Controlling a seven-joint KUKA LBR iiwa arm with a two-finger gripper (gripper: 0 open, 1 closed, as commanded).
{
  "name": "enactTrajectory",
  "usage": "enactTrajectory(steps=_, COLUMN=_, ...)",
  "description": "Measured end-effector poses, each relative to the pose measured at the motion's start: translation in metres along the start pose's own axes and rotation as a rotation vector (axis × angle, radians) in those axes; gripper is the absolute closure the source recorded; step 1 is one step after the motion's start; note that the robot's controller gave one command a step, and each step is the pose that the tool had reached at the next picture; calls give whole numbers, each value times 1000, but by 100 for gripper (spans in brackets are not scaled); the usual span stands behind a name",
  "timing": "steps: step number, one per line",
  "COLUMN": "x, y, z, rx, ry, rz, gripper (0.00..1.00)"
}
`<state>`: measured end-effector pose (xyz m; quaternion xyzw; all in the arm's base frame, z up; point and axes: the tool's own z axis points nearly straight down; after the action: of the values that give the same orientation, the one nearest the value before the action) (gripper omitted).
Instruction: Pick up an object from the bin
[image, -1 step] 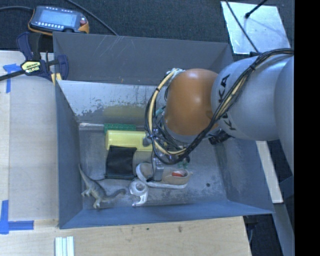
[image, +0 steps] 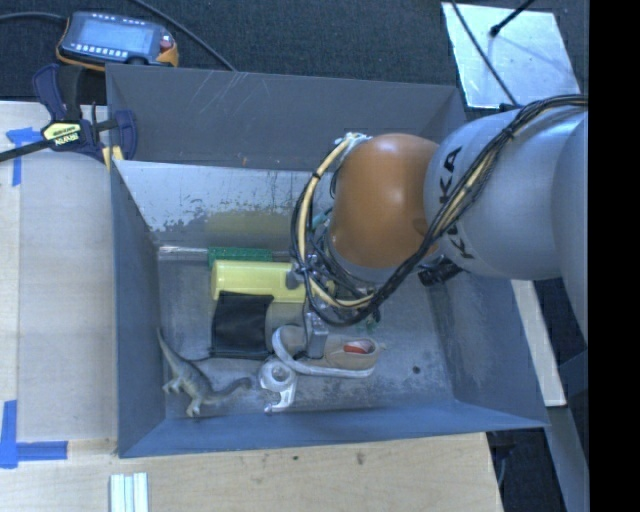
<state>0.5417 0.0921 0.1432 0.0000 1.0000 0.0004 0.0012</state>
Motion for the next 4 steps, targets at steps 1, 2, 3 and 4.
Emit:
enactTrajectory(steps=1, x=-12, y=7, z=10, rx=1, ry=-4, rz=-39, gripper=0)
enactTrajectory(steps=2, x=-71, y=12, z=21, rx=0, ry=-1, rz=-112, gripper=0)
enactTrajectory(steps=3, x=-79, y=27, z=55, rx=0, ry=-4, rz=-140, gripper=0)
enactTrajectory(steps=4, x=-32, y=46, z=65, rx=-4, ry=-22, rz=-235, gripper=100)
